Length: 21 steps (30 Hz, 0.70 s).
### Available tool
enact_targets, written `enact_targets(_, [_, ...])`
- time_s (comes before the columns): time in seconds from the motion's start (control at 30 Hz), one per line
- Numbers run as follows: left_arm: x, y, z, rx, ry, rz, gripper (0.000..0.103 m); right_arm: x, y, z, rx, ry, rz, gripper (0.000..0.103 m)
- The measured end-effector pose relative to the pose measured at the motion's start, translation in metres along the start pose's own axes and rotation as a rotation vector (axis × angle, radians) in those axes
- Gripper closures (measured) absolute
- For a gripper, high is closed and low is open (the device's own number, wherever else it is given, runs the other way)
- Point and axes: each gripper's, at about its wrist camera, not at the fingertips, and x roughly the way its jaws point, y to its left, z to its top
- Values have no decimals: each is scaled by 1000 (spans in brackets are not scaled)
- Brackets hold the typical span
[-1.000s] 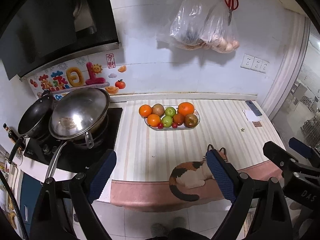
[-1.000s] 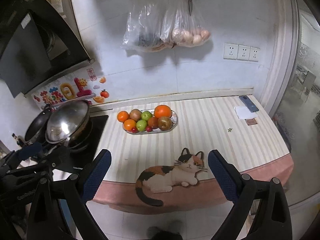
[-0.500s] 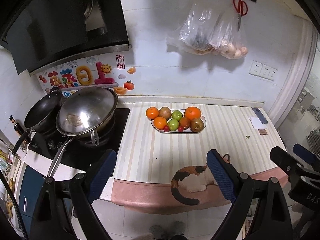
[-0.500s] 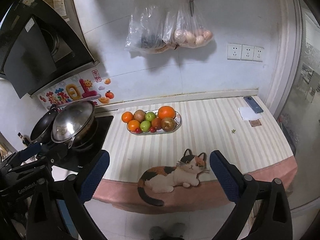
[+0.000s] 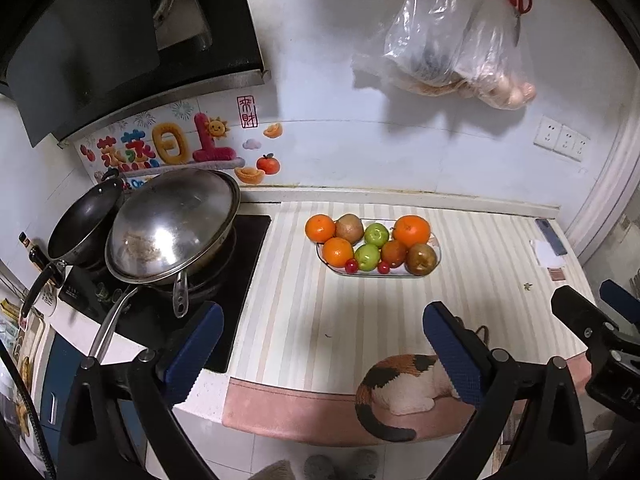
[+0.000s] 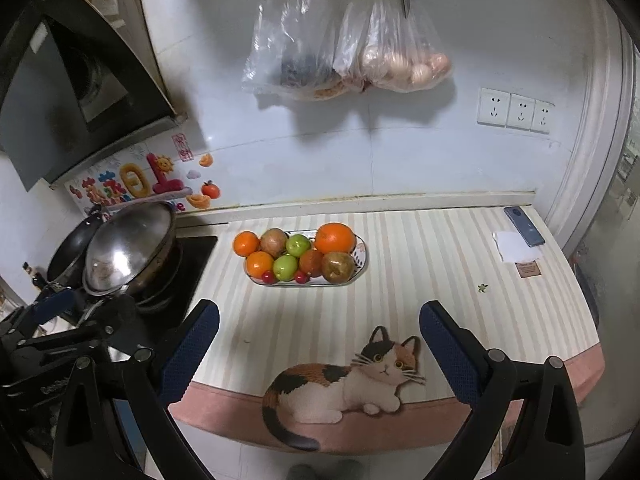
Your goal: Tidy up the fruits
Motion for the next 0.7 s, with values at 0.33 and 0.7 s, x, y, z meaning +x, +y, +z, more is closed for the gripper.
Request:
enact_targets(0.33, [36, 5, 2, 4, 32, 18, 1, 49, -2, 4, 7, 45, -25, 1])
enact_targets(0.7, [42, 7, 1, 7, 46, 12, 1, 59, 5, -5, 7, 72, -23, 1])
